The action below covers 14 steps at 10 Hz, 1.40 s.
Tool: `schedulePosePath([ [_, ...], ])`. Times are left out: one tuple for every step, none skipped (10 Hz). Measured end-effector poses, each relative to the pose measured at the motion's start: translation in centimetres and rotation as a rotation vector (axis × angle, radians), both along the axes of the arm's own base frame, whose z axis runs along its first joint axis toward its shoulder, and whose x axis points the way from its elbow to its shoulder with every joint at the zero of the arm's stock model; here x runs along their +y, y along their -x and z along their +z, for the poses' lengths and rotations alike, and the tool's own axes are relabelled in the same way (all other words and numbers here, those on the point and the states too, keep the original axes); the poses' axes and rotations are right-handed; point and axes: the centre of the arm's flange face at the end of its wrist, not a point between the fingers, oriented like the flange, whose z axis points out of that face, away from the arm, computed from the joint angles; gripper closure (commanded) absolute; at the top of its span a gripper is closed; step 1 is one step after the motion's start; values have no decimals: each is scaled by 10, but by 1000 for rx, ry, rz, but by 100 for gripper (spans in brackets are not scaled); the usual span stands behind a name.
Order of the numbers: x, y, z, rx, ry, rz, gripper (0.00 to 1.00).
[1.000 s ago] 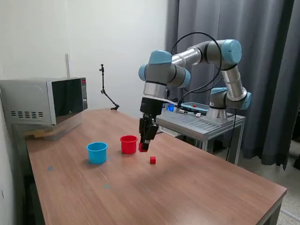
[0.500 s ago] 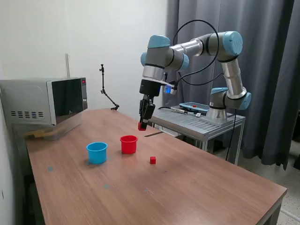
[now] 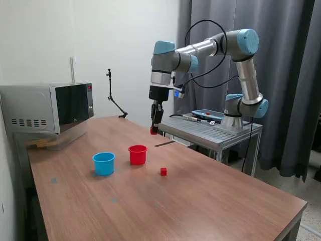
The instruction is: Place red objects in the red bin, and blue objects in the blue bin.
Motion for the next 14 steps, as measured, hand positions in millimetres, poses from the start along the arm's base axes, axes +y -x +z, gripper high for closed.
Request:
schedulePosePath([
  [9,-5,-7,-18,2,-14,100],
  [21,-9,-15,-38,4,-31,100],
  [34,-15,-25,-61,7,-52,100],
  [48,-22,-34,-83,10,-72,100],
  [60,-28,-43,-104,13,-90,100],
  [70,-33,-50,-120,15,-106,100],
  [78,-38,-55,-132,17,-120,100],
  [85,-41,-58,-141,19,-132,100],
  [92,-44,-62,-147,21,-143,100],
  [102,-47,-67,-155,23,-158,100],
  [112,-50,-71,-159,25,-176,100],
  [121,-52,-74,-160,27,-193,100],
  [129,-54,-76,-159,28,-211,100],
  [137,-53,-76,-153,28,-229,100],
])
